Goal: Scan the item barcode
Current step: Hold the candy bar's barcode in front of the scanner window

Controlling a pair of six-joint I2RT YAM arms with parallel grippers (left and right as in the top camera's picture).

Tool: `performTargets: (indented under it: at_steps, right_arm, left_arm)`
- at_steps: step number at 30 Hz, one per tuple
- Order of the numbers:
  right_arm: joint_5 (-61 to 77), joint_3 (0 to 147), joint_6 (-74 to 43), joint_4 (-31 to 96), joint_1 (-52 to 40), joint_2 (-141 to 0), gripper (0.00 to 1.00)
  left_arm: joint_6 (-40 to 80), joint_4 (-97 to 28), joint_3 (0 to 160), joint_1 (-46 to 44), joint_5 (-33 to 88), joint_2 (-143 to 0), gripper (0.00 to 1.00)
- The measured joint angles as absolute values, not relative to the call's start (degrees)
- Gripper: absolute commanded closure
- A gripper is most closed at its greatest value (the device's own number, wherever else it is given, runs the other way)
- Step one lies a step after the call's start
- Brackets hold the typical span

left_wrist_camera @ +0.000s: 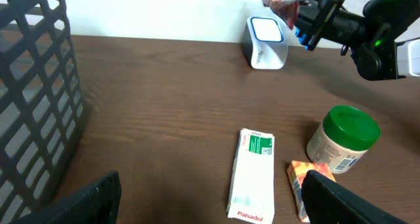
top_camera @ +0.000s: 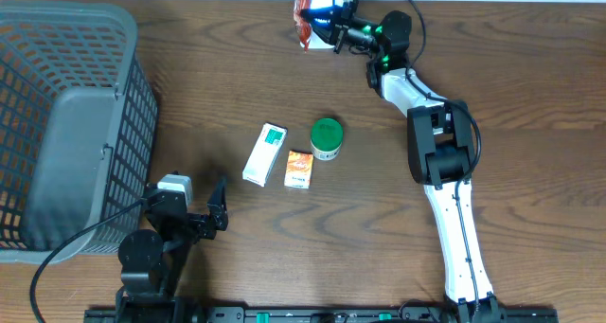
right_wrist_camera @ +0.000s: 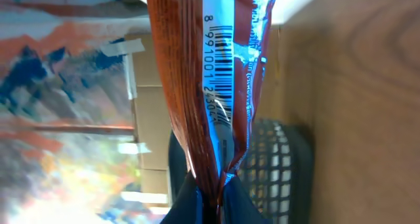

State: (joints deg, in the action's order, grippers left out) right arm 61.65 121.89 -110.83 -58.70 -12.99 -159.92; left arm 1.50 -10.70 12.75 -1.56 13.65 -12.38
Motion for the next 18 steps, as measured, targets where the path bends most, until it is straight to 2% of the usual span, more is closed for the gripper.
performTargets:
  at_steps: [8,18]
  right_arm:
    - [66.9,122.3,-115.5,-44.6,-13.0,-159.9,0.99]
    - [68.5,122.8,-116.6,-45.2,-12.9,-159.9,0.99]
  left_arm:
    - [1.5,-10.7,12.8,-1.6,13.6,-12.4,0.13]
    - [1.5,-10.7,12.8,-1.6,13.6,-12.4,0.13]
